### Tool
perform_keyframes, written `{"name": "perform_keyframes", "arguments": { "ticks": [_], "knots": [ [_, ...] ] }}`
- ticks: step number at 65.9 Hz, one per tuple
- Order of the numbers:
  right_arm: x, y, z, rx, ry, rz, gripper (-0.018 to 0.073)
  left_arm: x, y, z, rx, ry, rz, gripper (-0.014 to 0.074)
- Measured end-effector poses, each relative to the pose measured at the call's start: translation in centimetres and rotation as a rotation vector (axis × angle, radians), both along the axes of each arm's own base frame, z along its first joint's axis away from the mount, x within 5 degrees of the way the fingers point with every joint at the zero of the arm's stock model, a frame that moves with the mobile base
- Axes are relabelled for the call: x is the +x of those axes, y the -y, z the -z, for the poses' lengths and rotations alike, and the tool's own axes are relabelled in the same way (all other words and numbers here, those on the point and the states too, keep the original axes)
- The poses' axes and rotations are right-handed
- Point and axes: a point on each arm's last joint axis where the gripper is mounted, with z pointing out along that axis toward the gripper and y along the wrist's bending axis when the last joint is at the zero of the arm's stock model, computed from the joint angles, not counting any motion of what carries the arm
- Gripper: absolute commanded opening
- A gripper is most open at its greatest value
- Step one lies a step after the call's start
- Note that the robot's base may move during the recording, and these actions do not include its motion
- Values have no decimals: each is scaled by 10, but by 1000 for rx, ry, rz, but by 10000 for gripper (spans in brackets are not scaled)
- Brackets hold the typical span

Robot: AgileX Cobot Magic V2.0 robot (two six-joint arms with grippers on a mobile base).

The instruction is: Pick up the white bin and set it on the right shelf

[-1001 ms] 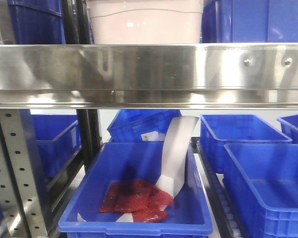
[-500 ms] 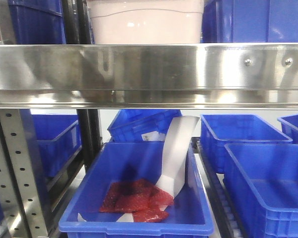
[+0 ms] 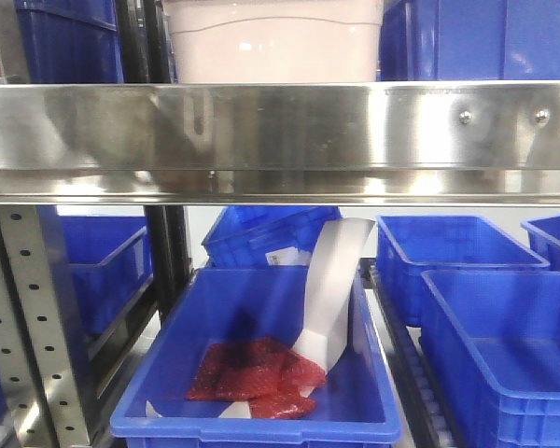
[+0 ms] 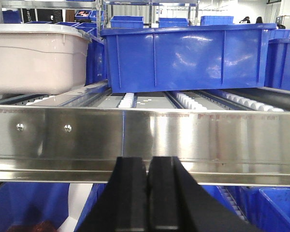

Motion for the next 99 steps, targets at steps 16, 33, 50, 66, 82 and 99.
{"name": "perform_keyframes", "arguments": {
  "ticks": [16, 33, 50, 66, 82, 99],
  "knots": [
    [0, 0, 0, -1, 0, 0, 54, 0, 0, 0, 0, 0, 0, -118],
    [0, 0, 0, 1, 0, 0, 54, 0, 0, 0, 2, 0, 0, -118],
    [0, 0, 0, 1, 0, 0, 54, 0, 0, 0, 2, 0, 0, -118],
    [0, 0, 0, 1, 0, 0, 54, 1, 0, 3, 1, -8, 0, -118],
    [0, 0, 0, 1, 1, 0, 54, 6, 0, 20, -49, -10, 15, -118],
    [0, 0, 0, 1, 1, 0, 54, 12, 7, 52, 28, 25, 116, -118]
  ]
}}
